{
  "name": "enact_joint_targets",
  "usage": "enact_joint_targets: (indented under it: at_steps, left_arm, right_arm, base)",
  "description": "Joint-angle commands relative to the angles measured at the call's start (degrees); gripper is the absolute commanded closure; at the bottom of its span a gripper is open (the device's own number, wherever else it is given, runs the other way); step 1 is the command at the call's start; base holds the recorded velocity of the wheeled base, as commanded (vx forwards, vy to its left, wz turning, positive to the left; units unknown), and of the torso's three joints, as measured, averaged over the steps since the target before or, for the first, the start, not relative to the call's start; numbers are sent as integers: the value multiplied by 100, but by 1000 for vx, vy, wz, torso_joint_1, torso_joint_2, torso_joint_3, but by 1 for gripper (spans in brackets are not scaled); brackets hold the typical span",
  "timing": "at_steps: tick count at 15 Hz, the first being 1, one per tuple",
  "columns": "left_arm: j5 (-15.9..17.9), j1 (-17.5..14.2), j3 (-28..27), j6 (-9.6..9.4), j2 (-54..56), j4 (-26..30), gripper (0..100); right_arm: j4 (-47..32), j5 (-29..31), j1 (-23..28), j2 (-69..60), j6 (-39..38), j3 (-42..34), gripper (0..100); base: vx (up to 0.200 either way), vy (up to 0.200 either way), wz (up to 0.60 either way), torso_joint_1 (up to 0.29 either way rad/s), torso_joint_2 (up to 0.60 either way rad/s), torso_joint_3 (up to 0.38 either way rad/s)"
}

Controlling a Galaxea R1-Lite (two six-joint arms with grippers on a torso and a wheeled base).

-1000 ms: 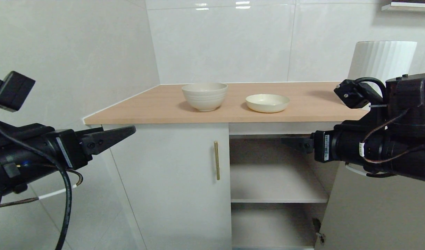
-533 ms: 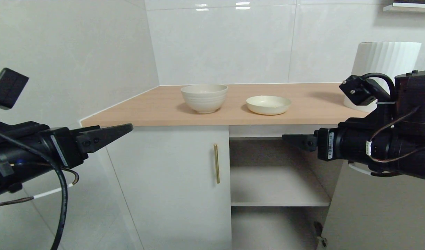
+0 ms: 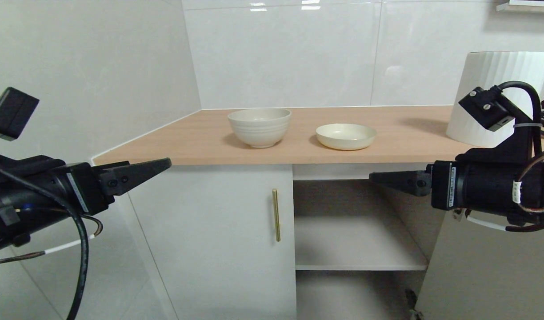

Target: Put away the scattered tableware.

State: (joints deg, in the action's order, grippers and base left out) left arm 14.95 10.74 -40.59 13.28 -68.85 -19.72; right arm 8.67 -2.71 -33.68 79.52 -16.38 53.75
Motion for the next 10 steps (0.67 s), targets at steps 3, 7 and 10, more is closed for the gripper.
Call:
enact_joint_targets:
  at_steps: [3,7,10]
  left_arm:
    - [8,7,8,0,-93,4,0]
    - [8,16,-10,0,-243,-14,0]
    - [0,16,-80,0,-418,-14,0]
  right_arm:
    - [12,-2,2,29,12,-14,0]
    - [12,-2,28,178,12,-5,0]
    - [12,-2,55,213,12,-5,0]
  base:
    - [0,0,0,0,0,0]
    - [0,0,0,41,-195,-183]
    - [0,0,0,159,-492,-290]
